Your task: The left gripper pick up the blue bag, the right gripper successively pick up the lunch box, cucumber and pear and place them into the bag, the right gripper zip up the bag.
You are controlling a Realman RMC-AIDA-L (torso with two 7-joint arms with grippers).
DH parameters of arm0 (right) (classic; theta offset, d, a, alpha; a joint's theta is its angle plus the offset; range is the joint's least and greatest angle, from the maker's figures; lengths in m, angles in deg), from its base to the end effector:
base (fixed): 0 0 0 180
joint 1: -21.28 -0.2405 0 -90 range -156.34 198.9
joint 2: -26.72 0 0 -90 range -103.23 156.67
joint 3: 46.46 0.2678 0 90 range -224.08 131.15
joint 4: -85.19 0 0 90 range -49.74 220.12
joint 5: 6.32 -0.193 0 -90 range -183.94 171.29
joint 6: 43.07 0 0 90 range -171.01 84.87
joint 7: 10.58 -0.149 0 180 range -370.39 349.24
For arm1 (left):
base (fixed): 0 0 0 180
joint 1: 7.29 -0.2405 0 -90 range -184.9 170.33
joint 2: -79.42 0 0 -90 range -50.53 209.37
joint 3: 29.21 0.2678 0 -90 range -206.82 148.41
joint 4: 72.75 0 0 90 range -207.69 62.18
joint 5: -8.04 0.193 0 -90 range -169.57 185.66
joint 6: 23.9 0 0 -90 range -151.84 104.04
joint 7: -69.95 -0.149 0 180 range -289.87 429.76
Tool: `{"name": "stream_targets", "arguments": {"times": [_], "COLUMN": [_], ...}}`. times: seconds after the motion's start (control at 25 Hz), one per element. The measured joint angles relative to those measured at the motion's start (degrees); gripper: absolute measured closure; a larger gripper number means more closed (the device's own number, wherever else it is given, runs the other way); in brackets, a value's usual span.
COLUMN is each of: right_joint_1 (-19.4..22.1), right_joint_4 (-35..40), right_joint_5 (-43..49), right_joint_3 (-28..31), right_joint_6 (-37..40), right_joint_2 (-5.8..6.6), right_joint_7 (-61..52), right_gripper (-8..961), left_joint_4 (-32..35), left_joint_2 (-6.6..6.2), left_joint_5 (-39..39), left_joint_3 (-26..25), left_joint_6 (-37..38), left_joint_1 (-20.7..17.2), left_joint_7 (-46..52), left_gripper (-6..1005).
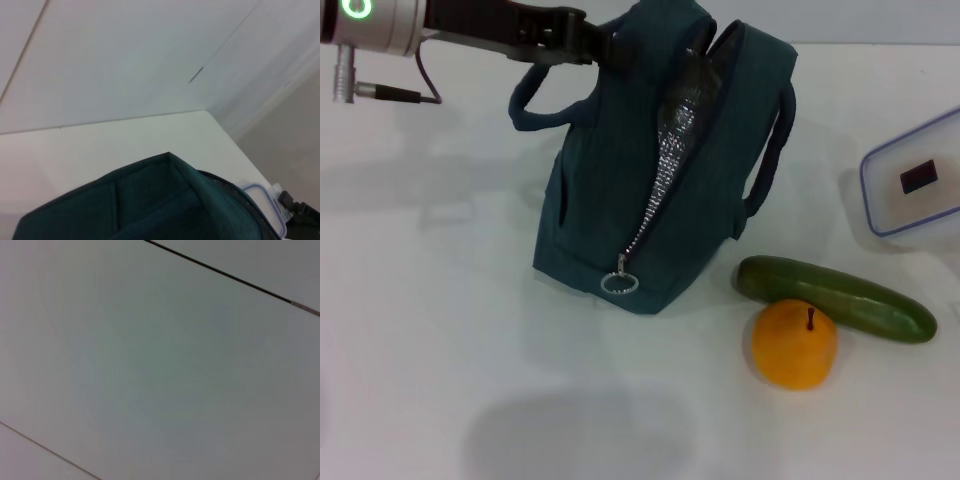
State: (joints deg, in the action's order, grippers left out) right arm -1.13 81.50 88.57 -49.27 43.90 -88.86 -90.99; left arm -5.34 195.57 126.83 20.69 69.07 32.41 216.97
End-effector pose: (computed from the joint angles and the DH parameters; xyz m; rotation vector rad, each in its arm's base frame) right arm 0.3207 0.2911 0.0091 -1.4950 1.3987 1.6235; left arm -0.1535 0.3793 0.0554 -2.5921 -1.3509 -0.5294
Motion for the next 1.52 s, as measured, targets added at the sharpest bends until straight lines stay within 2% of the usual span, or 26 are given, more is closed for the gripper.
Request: {"name": "stream_targets", "arguments": {"times": [0.24, 0.76, 1.16, 1.52], "right_joint_1": [-0.1, -0.7, -1.4, -2.1], "right_joint_4": [0.0, 0.0, 0.0, 0.1], "right_joint_5": [-0.4, -2.7, -3.0, -3.0], "right_joint_3": [0.0, 0.1, 0.2, 0.2], "right_joint_6": [0.8, 8.3, 9.6, 9.5], "right_joint_2": [0.0, 0.01, 0.0, 0.0], "right_joint_7": [0.0, -0.2, -3.1, -4.5], "right_gripper": [859, 858, 859, 859], "left_joint_4": [-0.1, -0.7, -1.7, -1.8], "left_joint_2": [0.1, 0.6, 1.54, 1.64], "left_joint_5": [0.0, 0.0, 0.0, 0.0], "left_joint_3": [-0.1, 0.3, 0.3, 0.3], "left_joint_6": [-0.5, -0.5, -1.3, -2.1], "left_joint_1": [0.3, 0.7, 0.7, 1.0], "left_joint_7": [-0.2, -0.3, -1.7, -2.8], "left_gripper": [945, 945, 946, 945]}}
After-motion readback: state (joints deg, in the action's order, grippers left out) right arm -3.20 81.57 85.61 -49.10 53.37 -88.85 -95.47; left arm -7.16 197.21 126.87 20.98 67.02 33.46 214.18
